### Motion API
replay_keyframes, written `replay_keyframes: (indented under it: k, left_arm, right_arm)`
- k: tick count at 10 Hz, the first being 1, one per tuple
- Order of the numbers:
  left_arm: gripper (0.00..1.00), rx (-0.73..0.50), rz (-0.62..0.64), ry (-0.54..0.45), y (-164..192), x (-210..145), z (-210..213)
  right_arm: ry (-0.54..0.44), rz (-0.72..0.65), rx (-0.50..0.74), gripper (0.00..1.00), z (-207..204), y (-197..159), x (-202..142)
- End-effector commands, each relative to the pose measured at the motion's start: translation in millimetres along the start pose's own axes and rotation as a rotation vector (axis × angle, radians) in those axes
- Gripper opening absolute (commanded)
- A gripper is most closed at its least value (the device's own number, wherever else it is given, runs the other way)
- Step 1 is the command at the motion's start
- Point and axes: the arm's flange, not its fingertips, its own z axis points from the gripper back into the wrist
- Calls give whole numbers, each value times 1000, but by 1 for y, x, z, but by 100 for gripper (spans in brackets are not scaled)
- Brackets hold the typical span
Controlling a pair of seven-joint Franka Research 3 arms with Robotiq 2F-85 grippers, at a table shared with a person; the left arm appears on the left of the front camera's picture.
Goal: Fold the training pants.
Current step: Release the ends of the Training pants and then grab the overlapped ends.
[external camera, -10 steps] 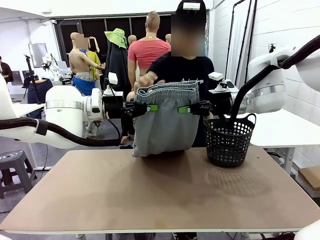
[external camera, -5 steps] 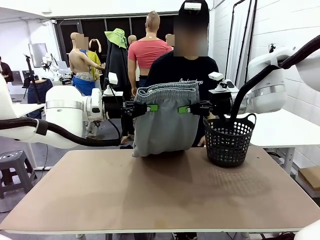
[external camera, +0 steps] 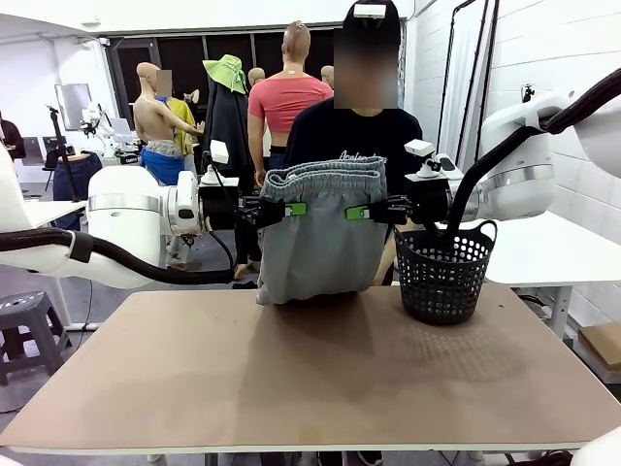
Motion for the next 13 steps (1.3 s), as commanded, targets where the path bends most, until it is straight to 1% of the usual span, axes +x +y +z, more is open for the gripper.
replay_keyframes:
  k: [1, 13]
  left_arm:
    - [0, 2, 9, -18, -2, 4, 0]
    - [0, 2, 9, -18, -2, 4, 0]
  right_arm:
    - [-23, 2, -9, 0, -1, 2, 3]
    - [-23, 2, -9, 0, -1, 2, 3]
